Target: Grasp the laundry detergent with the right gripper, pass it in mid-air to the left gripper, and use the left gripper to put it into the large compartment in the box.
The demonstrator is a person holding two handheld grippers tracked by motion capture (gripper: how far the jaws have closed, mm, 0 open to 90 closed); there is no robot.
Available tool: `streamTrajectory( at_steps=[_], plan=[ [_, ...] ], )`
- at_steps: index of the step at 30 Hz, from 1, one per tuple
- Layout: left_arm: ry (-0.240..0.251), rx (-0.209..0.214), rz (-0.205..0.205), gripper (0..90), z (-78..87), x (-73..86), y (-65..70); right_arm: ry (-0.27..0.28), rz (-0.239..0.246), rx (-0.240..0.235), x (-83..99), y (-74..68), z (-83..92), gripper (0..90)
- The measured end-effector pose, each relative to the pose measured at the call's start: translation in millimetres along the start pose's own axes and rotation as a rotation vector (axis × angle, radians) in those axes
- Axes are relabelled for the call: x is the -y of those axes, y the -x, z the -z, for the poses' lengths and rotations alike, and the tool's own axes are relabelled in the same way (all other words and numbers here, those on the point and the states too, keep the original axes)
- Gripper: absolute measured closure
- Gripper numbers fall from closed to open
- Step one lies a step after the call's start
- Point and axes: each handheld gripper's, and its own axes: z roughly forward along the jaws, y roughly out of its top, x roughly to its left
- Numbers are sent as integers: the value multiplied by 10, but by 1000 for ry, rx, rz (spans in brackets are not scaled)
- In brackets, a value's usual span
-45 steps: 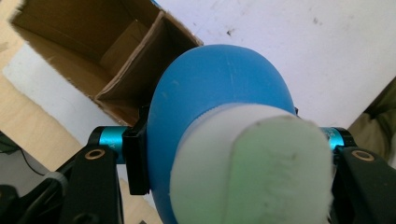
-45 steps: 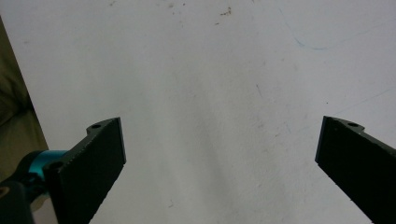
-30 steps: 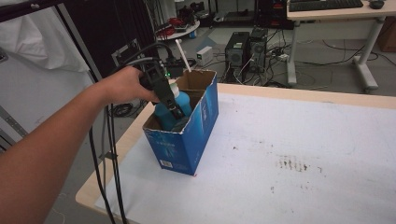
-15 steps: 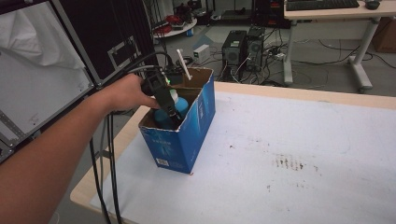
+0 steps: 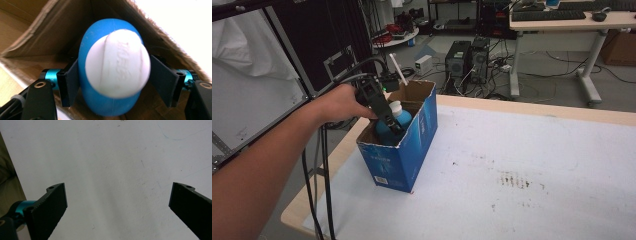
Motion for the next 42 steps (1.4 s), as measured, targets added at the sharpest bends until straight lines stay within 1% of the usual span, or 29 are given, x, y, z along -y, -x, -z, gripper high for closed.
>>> streamTrajectory(
  at_steps=[1, 2, 3, 6, 7, 9, 11, 12, 15, 17, 19, 22, 24, 25, 27, 28, 29, 30, 31, 33, 34, 35, 36, 37, 38, 39, 40, 41, 42],
  plan=[
    [0, 0, 0, 285, 0, 0, 0, 0, 0, 0, 0, 0, 0, 8],
    [45, 6, 14, 285, 72, 14, -6, 0, -1, 3, 1, -2, 6, 8],
    [66, 11, 19, 264, 110, 18, -9, 4, -1, 2, 0, -4, 13, 8],
    [124, 18, 27, 264, 225, 19, -10, 6, 1, 4, -10, -13, 16, 8],
    [136, 22, 29, 264, 258, 18, -9, 7, 5, 3, -13, -14, 16, 8],
    [149, 10, 27, 264, 314, 12, -6, 5, 4, 4, -20, -23, 18, 8],
    [149, 10, 27, 256, 314, 12, -6, 7, 7, 4, -20, -24, 19, 8],
    [165, -1, 34, 217, 382, -4, 1, 9, 4, 4, -19, -28, 25, 8],
    [190, 0, 36, 217, 422, -13, 17, 9, 6, 5, -14, -26, 31, 8],
    [216, -3, 40, 216, 470, -36, 36, 10, 4, 8, -8, -30, 41, 8],
    [227, 4, 37, 216, 497, -59, 60, 11, 4, 9, -6, -33, 43, 8],
    [229, -14, 41, 216, 531, -113, 116, 14, 5, 10, -2, -36, 49, 8],
    [225, -16, 28, 216, 543, -142, 150, 15, 4, 11, 1, -39, 54, 8],
    [226, -12, 12, 217, 554, -159, 171, 15, 2, 12, 3, -41, 58, 8],
    [230, 8, -4, 217, 572, -177, 195, 15, 1, 13, 5, -42, 61, 8],
    [231, 17, -1, 216, 574, -182, 198, 14, -1, 13, 5, -42, 62, 8],
    [242, 41, 7, 217, 577, -197, 203, 15, 0, 13, 5, -41, 61, 8],
    [245, 40, 11, 217, 574, -205, 210, 16, 3, 16, 3, -43, 59, 8],
    [244, 28, 12, 217, 571, -216, 219, 15, -1, 18, 2, -46, 60, 8],
    [239, 37, 4, 217, 550, -240, 247, 14, -2, 22, 4, -44, 60, 8],
    [237, 39, -8, 216, 540, -253, 269, 15, -3, 22, 7, -42, 62, 8],
    [234, 28, -14, 165, 524, -271, 298, 16, -4, 22, 10, -41, 65, 8],
    [234, 28, -14, 86, 524, -271, 298, 16, -4, 22, 10, -41, 65, 8],
    [234, 28, -14, 86, 524, -271, 298, 15, -10, 23, 13, -45, 71, 8],
    [228, 33, -46, 48, 507, -334, 371, 20, -11, 25, 22, -39, 78, 8],
    [230, 37, -48, 16, 509, -355, 390, 19, -15, 26, 25, -40, 81, 8],
    [230, 37, -48, 15, 509, -355, 390, 18, -13, 26, 26, -37, 83, 8],
    [232, 48, -71, 15, 522, -401, 437, 19, -13, 26, 26, -38, 84, 8],
    [233, 45, -87, 15, 531, -429, 465, 23, -10, 25, 25, -34, 84, 8]
  ],
)
